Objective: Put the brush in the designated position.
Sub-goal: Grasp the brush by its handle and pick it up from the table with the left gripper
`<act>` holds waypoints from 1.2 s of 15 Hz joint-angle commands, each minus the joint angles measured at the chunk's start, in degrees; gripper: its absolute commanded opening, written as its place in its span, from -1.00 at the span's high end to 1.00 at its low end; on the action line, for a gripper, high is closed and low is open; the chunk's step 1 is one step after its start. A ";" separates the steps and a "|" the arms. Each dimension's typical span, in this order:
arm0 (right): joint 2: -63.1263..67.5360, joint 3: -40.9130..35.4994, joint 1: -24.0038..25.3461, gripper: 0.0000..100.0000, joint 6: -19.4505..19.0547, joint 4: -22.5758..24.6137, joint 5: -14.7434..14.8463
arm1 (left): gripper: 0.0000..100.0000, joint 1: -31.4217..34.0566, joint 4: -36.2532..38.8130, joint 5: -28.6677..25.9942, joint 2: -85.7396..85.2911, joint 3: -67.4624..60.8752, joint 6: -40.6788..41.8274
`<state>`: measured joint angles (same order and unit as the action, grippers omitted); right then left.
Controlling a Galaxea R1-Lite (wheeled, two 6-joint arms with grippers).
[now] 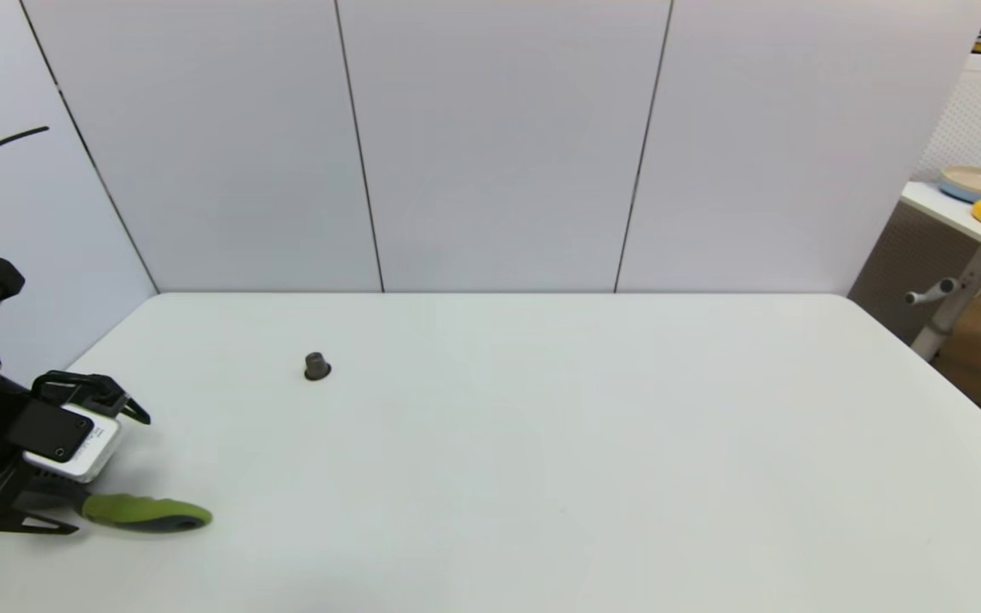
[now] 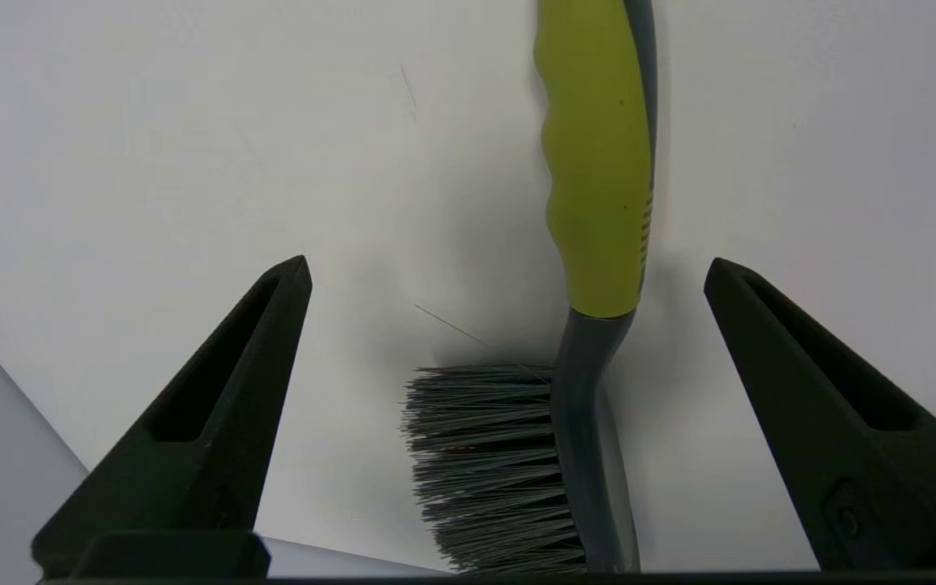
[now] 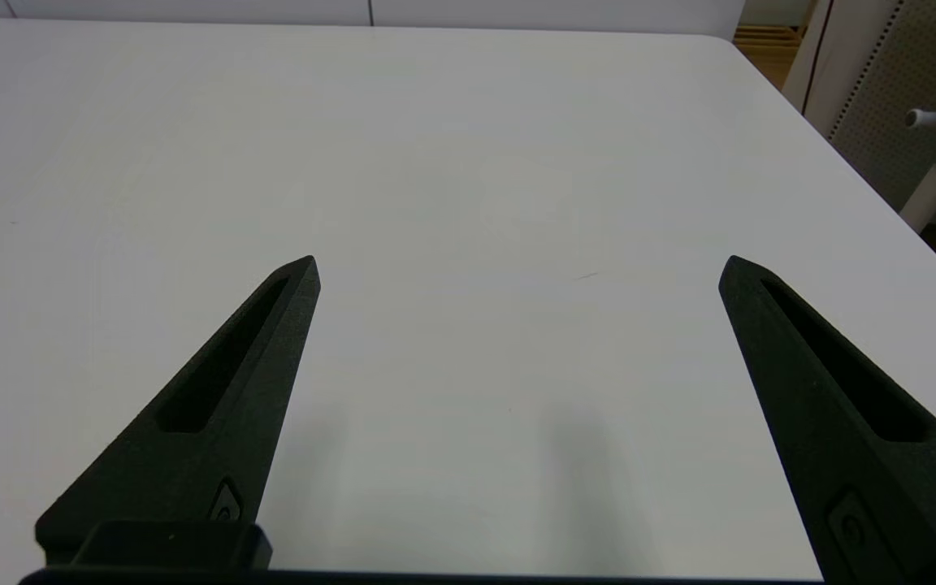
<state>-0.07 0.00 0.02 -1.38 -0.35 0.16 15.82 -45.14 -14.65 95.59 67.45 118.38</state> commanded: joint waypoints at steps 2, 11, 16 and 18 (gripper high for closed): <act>0.07 -0.09 0.06 -1.00 -0.03 0.00 0.02 | -1.00 0.70 2.60 9.12 -6.20 -2.50 -3.42; 0.07 -0.09 -0.02 -1.00 -0.03 0.00 0.02 | -1.00 0.70 0.23 13.16 -10.60 -8.56 -1.22; 0.07 -0.09 0.06 -1.00 -0.03 0.00 0.02 | -1.00 0.79 9.55 12.98 -8.84 -14.45 -1.66; 0.07 -0.09 0.06 -1.00 -0.03 0.00 0.02 | -1.00 1.23 11.83 12.81 -7.87 -15.24 -3.16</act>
<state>-0.07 0.00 0.05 -1.38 -0.33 0.18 16.62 -34.19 -1.76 86.49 53.22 115.80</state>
